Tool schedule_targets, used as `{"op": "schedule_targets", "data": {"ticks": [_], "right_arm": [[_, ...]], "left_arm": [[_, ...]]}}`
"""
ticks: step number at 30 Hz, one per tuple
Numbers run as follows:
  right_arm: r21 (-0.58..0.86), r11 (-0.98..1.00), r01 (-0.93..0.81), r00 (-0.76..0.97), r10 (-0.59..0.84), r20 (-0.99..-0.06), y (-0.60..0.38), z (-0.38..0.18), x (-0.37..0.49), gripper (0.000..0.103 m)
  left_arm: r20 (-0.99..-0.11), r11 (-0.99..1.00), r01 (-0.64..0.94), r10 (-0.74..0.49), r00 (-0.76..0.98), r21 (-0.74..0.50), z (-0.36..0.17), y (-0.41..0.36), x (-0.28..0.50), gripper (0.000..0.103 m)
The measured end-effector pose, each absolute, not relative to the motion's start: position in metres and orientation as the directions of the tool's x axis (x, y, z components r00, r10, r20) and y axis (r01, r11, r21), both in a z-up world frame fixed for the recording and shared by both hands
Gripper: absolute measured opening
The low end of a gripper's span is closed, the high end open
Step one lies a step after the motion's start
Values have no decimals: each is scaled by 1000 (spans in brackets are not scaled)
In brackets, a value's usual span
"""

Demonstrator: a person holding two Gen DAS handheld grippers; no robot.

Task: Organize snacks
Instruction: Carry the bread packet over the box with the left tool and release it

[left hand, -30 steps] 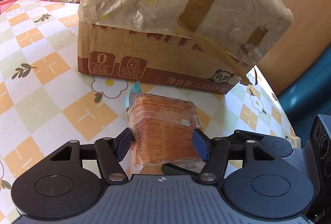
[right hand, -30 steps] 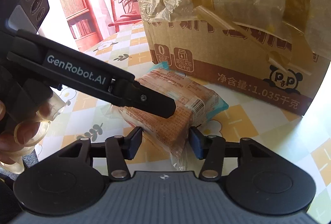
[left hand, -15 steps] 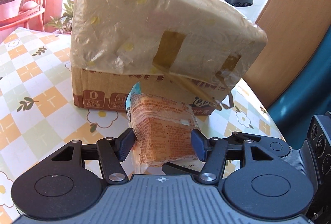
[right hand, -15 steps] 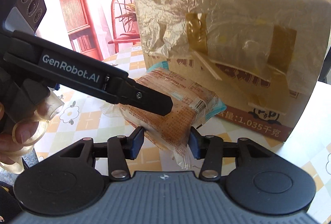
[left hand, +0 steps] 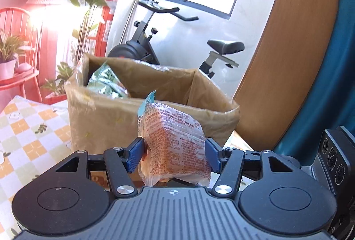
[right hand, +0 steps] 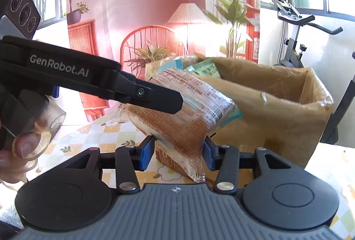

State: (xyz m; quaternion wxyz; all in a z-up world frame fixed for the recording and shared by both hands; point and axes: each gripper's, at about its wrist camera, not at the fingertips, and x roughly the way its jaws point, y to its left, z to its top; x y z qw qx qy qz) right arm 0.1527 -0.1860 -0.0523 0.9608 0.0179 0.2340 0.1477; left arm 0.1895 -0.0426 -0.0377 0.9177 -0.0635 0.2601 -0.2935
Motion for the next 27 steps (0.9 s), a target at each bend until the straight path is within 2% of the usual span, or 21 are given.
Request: {"op": "schedule_targets", "data": {"ticks": [7, 12, 19, 27], "right_arm": [[69, 962, -266, 877, 271, -396, -200, -9, 166, 48], [28, 967, -255, 889, 246, -386, -212, 5, 189, 48], [-40, 970, -241, 880, 201, -430, -239, 4, 244, 48], [-5, 979, -206, 847, 175, -502, -271, -21, 290, 48]], "left_arm": [[-377, 802, 541, -597, 708, -255, -2, -58, 205, 62], [-363, 789, 551, -614, 701, -271, 8, -68, 232, 62], [-396, 785, 553, -619, 678, -280, -1, -90, 290, 60], [-468, 810, 497, -586, 662, -312, -31, -110, 341, 60]]}}
